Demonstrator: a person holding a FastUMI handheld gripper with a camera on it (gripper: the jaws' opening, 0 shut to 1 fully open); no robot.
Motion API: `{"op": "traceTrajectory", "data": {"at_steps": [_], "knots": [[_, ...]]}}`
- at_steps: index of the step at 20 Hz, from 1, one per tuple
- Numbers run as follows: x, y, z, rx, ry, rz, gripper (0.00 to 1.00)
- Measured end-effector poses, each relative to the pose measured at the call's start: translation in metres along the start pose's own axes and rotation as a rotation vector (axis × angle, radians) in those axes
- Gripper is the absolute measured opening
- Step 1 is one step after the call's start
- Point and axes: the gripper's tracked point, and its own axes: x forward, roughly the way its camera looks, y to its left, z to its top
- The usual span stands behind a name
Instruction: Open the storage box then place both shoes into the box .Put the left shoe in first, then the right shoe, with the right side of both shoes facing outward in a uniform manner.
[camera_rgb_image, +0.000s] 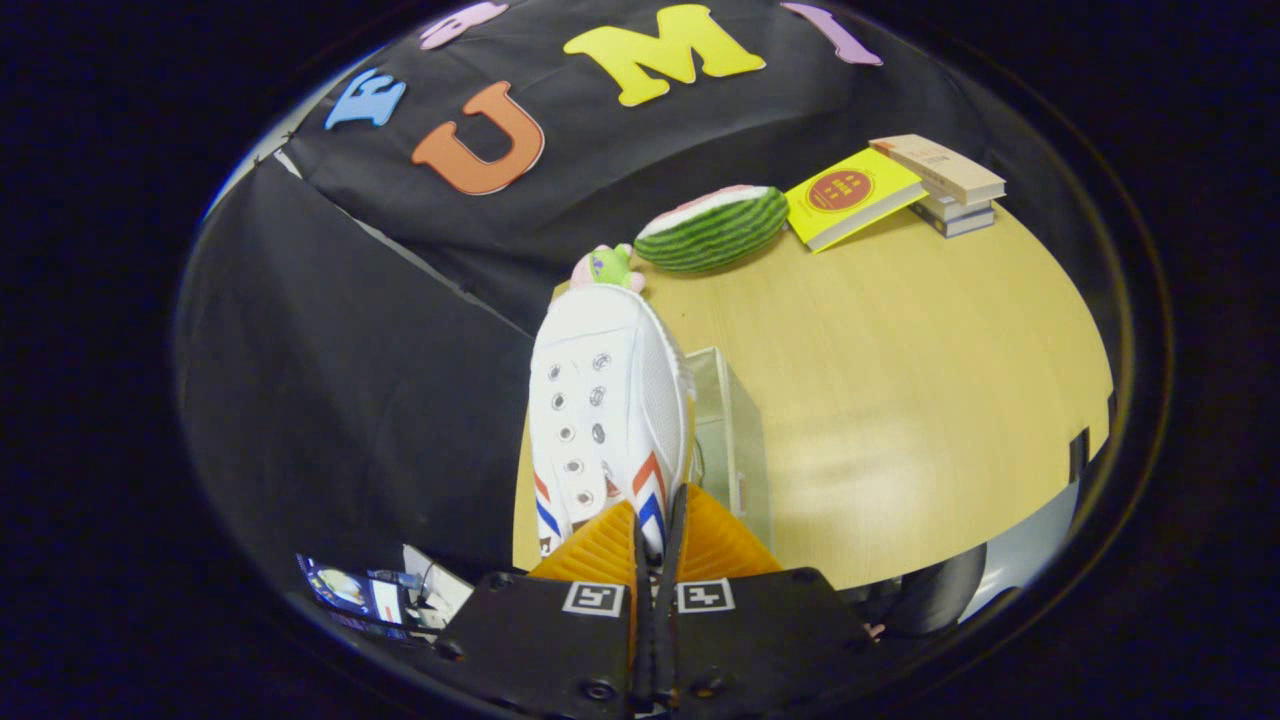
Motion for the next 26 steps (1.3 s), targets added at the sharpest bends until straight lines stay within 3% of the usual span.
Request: {"op": "traceTrajectory", "data": {"at_steps": [6, 13, 15, 18, 21, 26], "knots": [[0.039, -0.015, -0.030, 0.025, 0.073, -0.037, 0.06], [0.059, -0.038, -0.033, 0.022, 0.077, -0.078, 0.08], [0.059, -0.034, -0.034, 0.004, 0.070, -0.067, 0.15], [0.057, -0.027, -0.036, -0.022, 0.058, -0.041, 0.37], [0.049, -0.021, -0.030, -0.056, 0.020, -0.020, 0.41], [0.018, -0.012, -0.005, -0.223, -0.185, -0.028, 0.85]]}}
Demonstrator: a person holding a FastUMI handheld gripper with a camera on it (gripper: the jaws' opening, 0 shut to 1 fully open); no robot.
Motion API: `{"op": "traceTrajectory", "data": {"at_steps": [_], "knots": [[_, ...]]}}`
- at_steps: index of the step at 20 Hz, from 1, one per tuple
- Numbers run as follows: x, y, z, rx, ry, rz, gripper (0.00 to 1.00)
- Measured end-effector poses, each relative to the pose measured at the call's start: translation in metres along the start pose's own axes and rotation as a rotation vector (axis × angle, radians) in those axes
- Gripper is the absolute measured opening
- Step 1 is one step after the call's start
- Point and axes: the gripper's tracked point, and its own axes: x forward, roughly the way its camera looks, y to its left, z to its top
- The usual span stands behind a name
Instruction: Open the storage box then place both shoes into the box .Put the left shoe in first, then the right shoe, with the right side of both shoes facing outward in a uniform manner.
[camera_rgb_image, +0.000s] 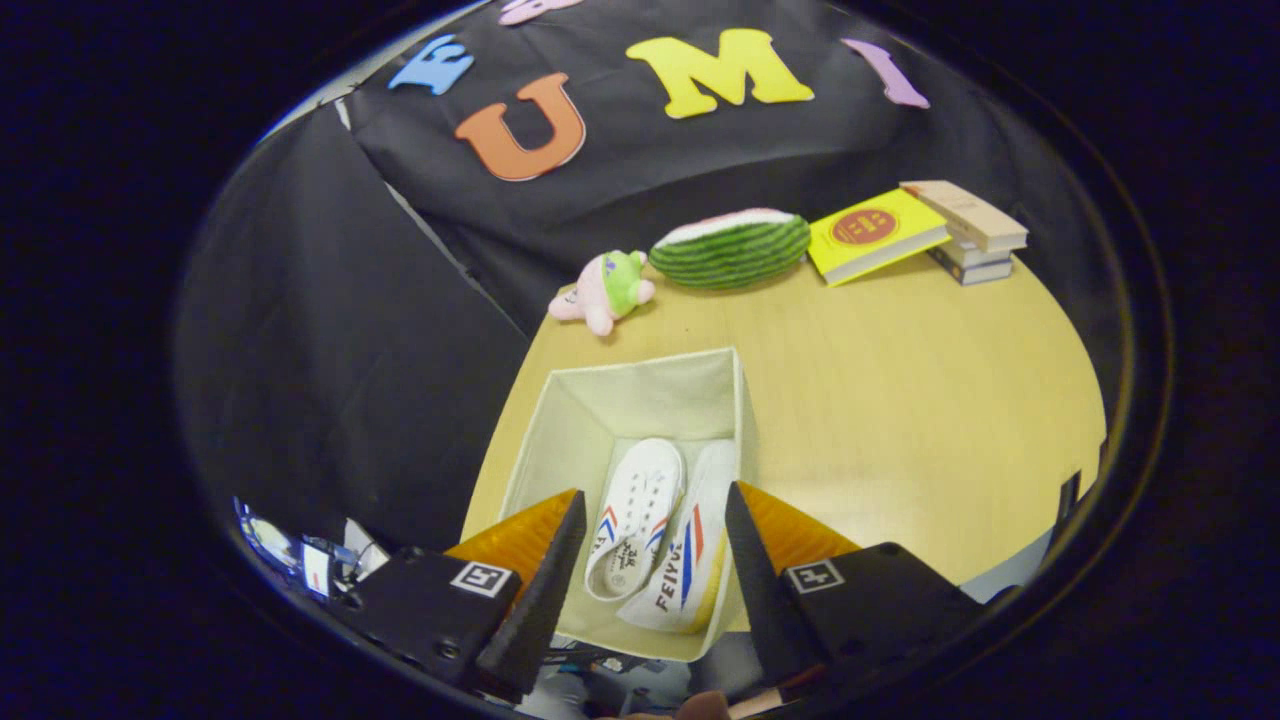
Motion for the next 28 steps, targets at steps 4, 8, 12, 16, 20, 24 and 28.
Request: {"op": "traceTrajectory", "data": {"at_steps": [4, 8, 12, 16, 20, 24, 28], "knots": [[-0.036, -0.002, 0.031, -0.090, -0.221, -0.029, 0.93], [-0.088, -0.014, 0.062, -0.140, -0.466, -0.060, 0.95], [-0.119, -0.038, 0.069, -0.164, -0.643, -0.089, 1.00], [-0.150, -0.057, 0.060, -0.230, -0.727, -0.146, 1.00], [-0.171, -0.069, 0.045, -0.262, -0.750, -0.171, 1.00], [-0.177, -0.084, 0.027, -0.255, -0.726, -0.191, 1.00], [-0.182, -0.088, 0.024, -0.253, -0.717, -0.200, 1.00]]}}
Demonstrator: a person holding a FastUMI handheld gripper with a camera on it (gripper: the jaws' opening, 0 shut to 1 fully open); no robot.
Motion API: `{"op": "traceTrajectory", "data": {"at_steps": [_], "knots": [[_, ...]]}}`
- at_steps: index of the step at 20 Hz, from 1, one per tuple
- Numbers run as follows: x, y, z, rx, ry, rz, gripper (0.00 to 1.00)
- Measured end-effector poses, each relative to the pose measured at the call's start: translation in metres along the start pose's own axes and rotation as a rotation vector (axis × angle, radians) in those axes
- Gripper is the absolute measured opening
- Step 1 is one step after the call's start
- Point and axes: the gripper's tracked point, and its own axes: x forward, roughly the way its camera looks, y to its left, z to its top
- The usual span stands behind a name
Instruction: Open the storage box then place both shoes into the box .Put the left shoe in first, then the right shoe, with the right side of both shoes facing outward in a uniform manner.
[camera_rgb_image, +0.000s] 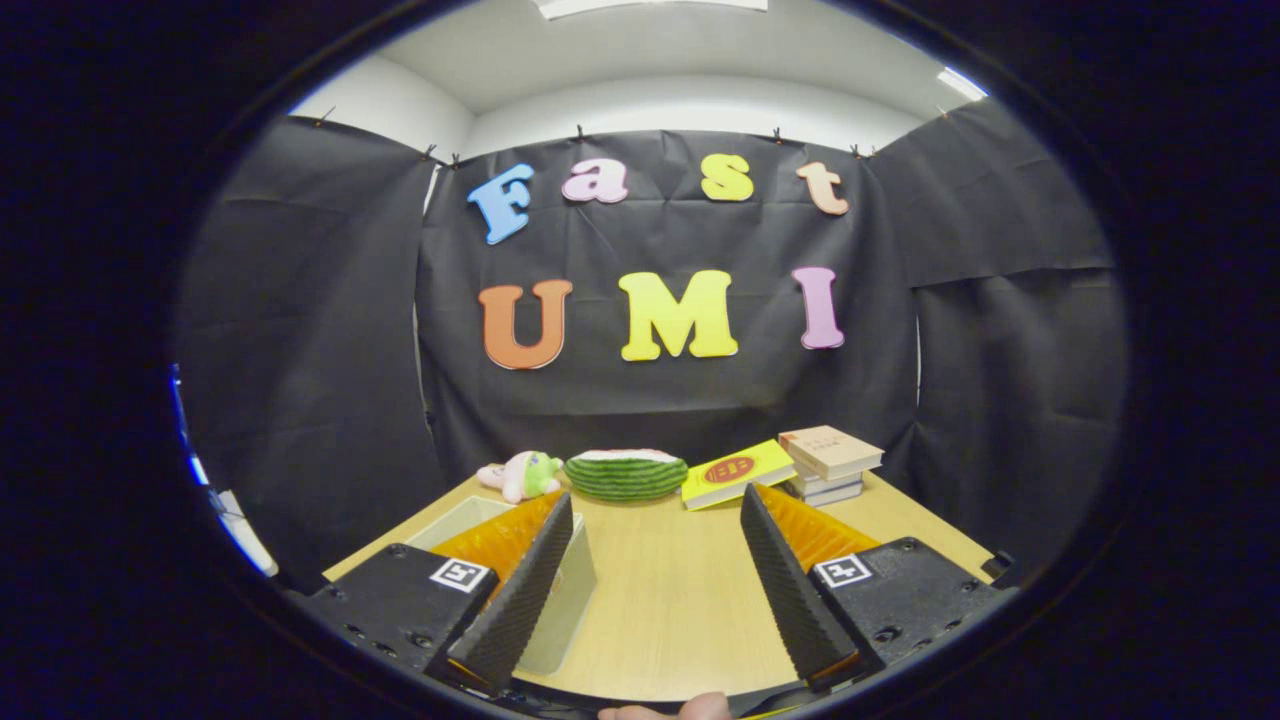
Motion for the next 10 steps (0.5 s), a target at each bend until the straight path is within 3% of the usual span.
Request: {"op": "traceTrajectory", "data": {"at_steps": [10], "knots": [[-0.014, 0.000, 0.009, -0.041, -0.055, -0.018, 1.00]]}}
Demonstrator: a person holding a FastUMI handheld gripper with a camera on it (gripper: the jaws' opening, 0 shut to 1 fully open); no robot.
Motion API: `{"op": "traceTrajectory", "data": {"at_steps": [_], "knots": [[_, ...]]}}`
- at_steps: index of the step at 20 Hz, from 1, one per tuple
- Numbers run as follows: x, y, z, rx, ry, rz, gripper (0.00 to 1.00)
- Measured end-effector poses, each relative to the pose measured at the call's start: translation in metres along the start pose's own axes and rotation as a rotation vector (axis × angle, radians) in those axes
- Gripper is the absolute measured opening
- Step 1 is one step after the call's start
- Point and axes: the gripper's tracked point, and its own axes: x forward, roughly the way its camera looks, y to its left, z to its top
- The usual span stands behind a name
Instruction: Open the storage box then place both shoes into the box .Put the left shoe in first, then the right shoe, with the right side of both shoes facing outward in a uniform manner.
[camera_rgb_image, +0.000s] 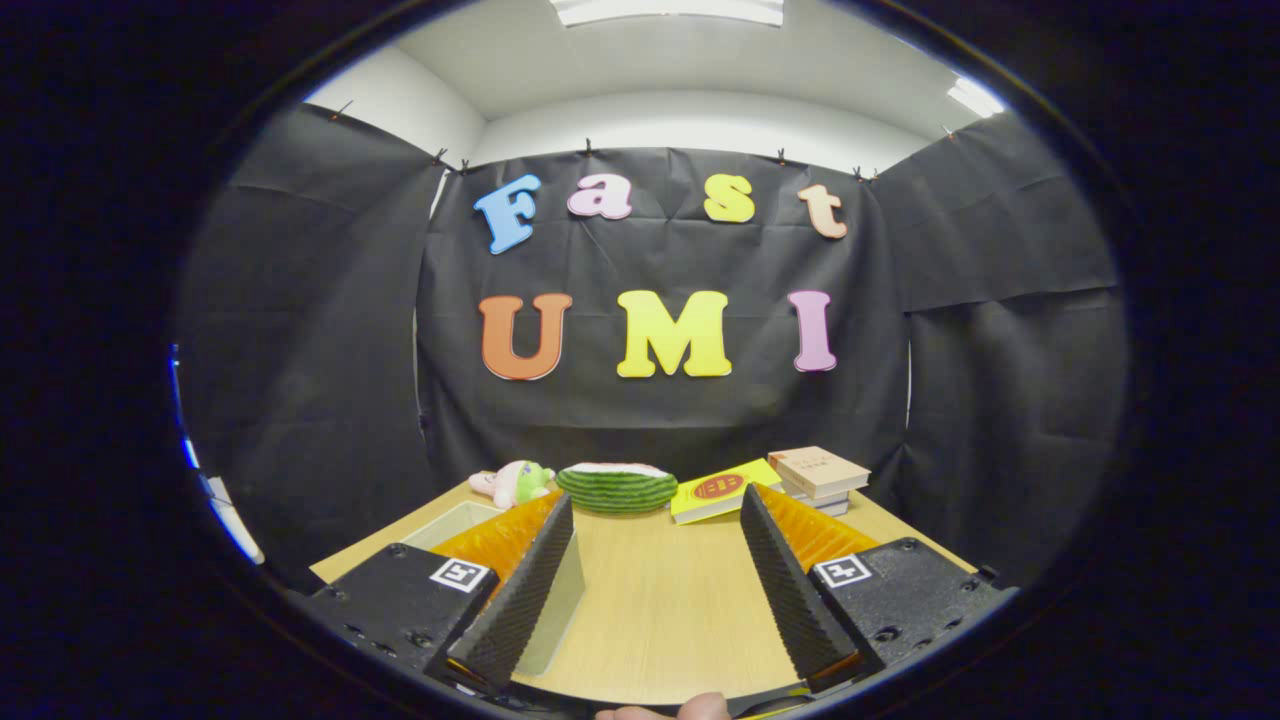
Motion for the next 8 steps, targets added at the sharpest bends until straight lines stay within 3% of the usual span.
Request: {"op": "traceTrajectory", "data": {"at_steps": [8], "knots": [[-0.0002, 0.0005, 0.0022, 0.018, -0.014, -0.003, 1.00]]}}
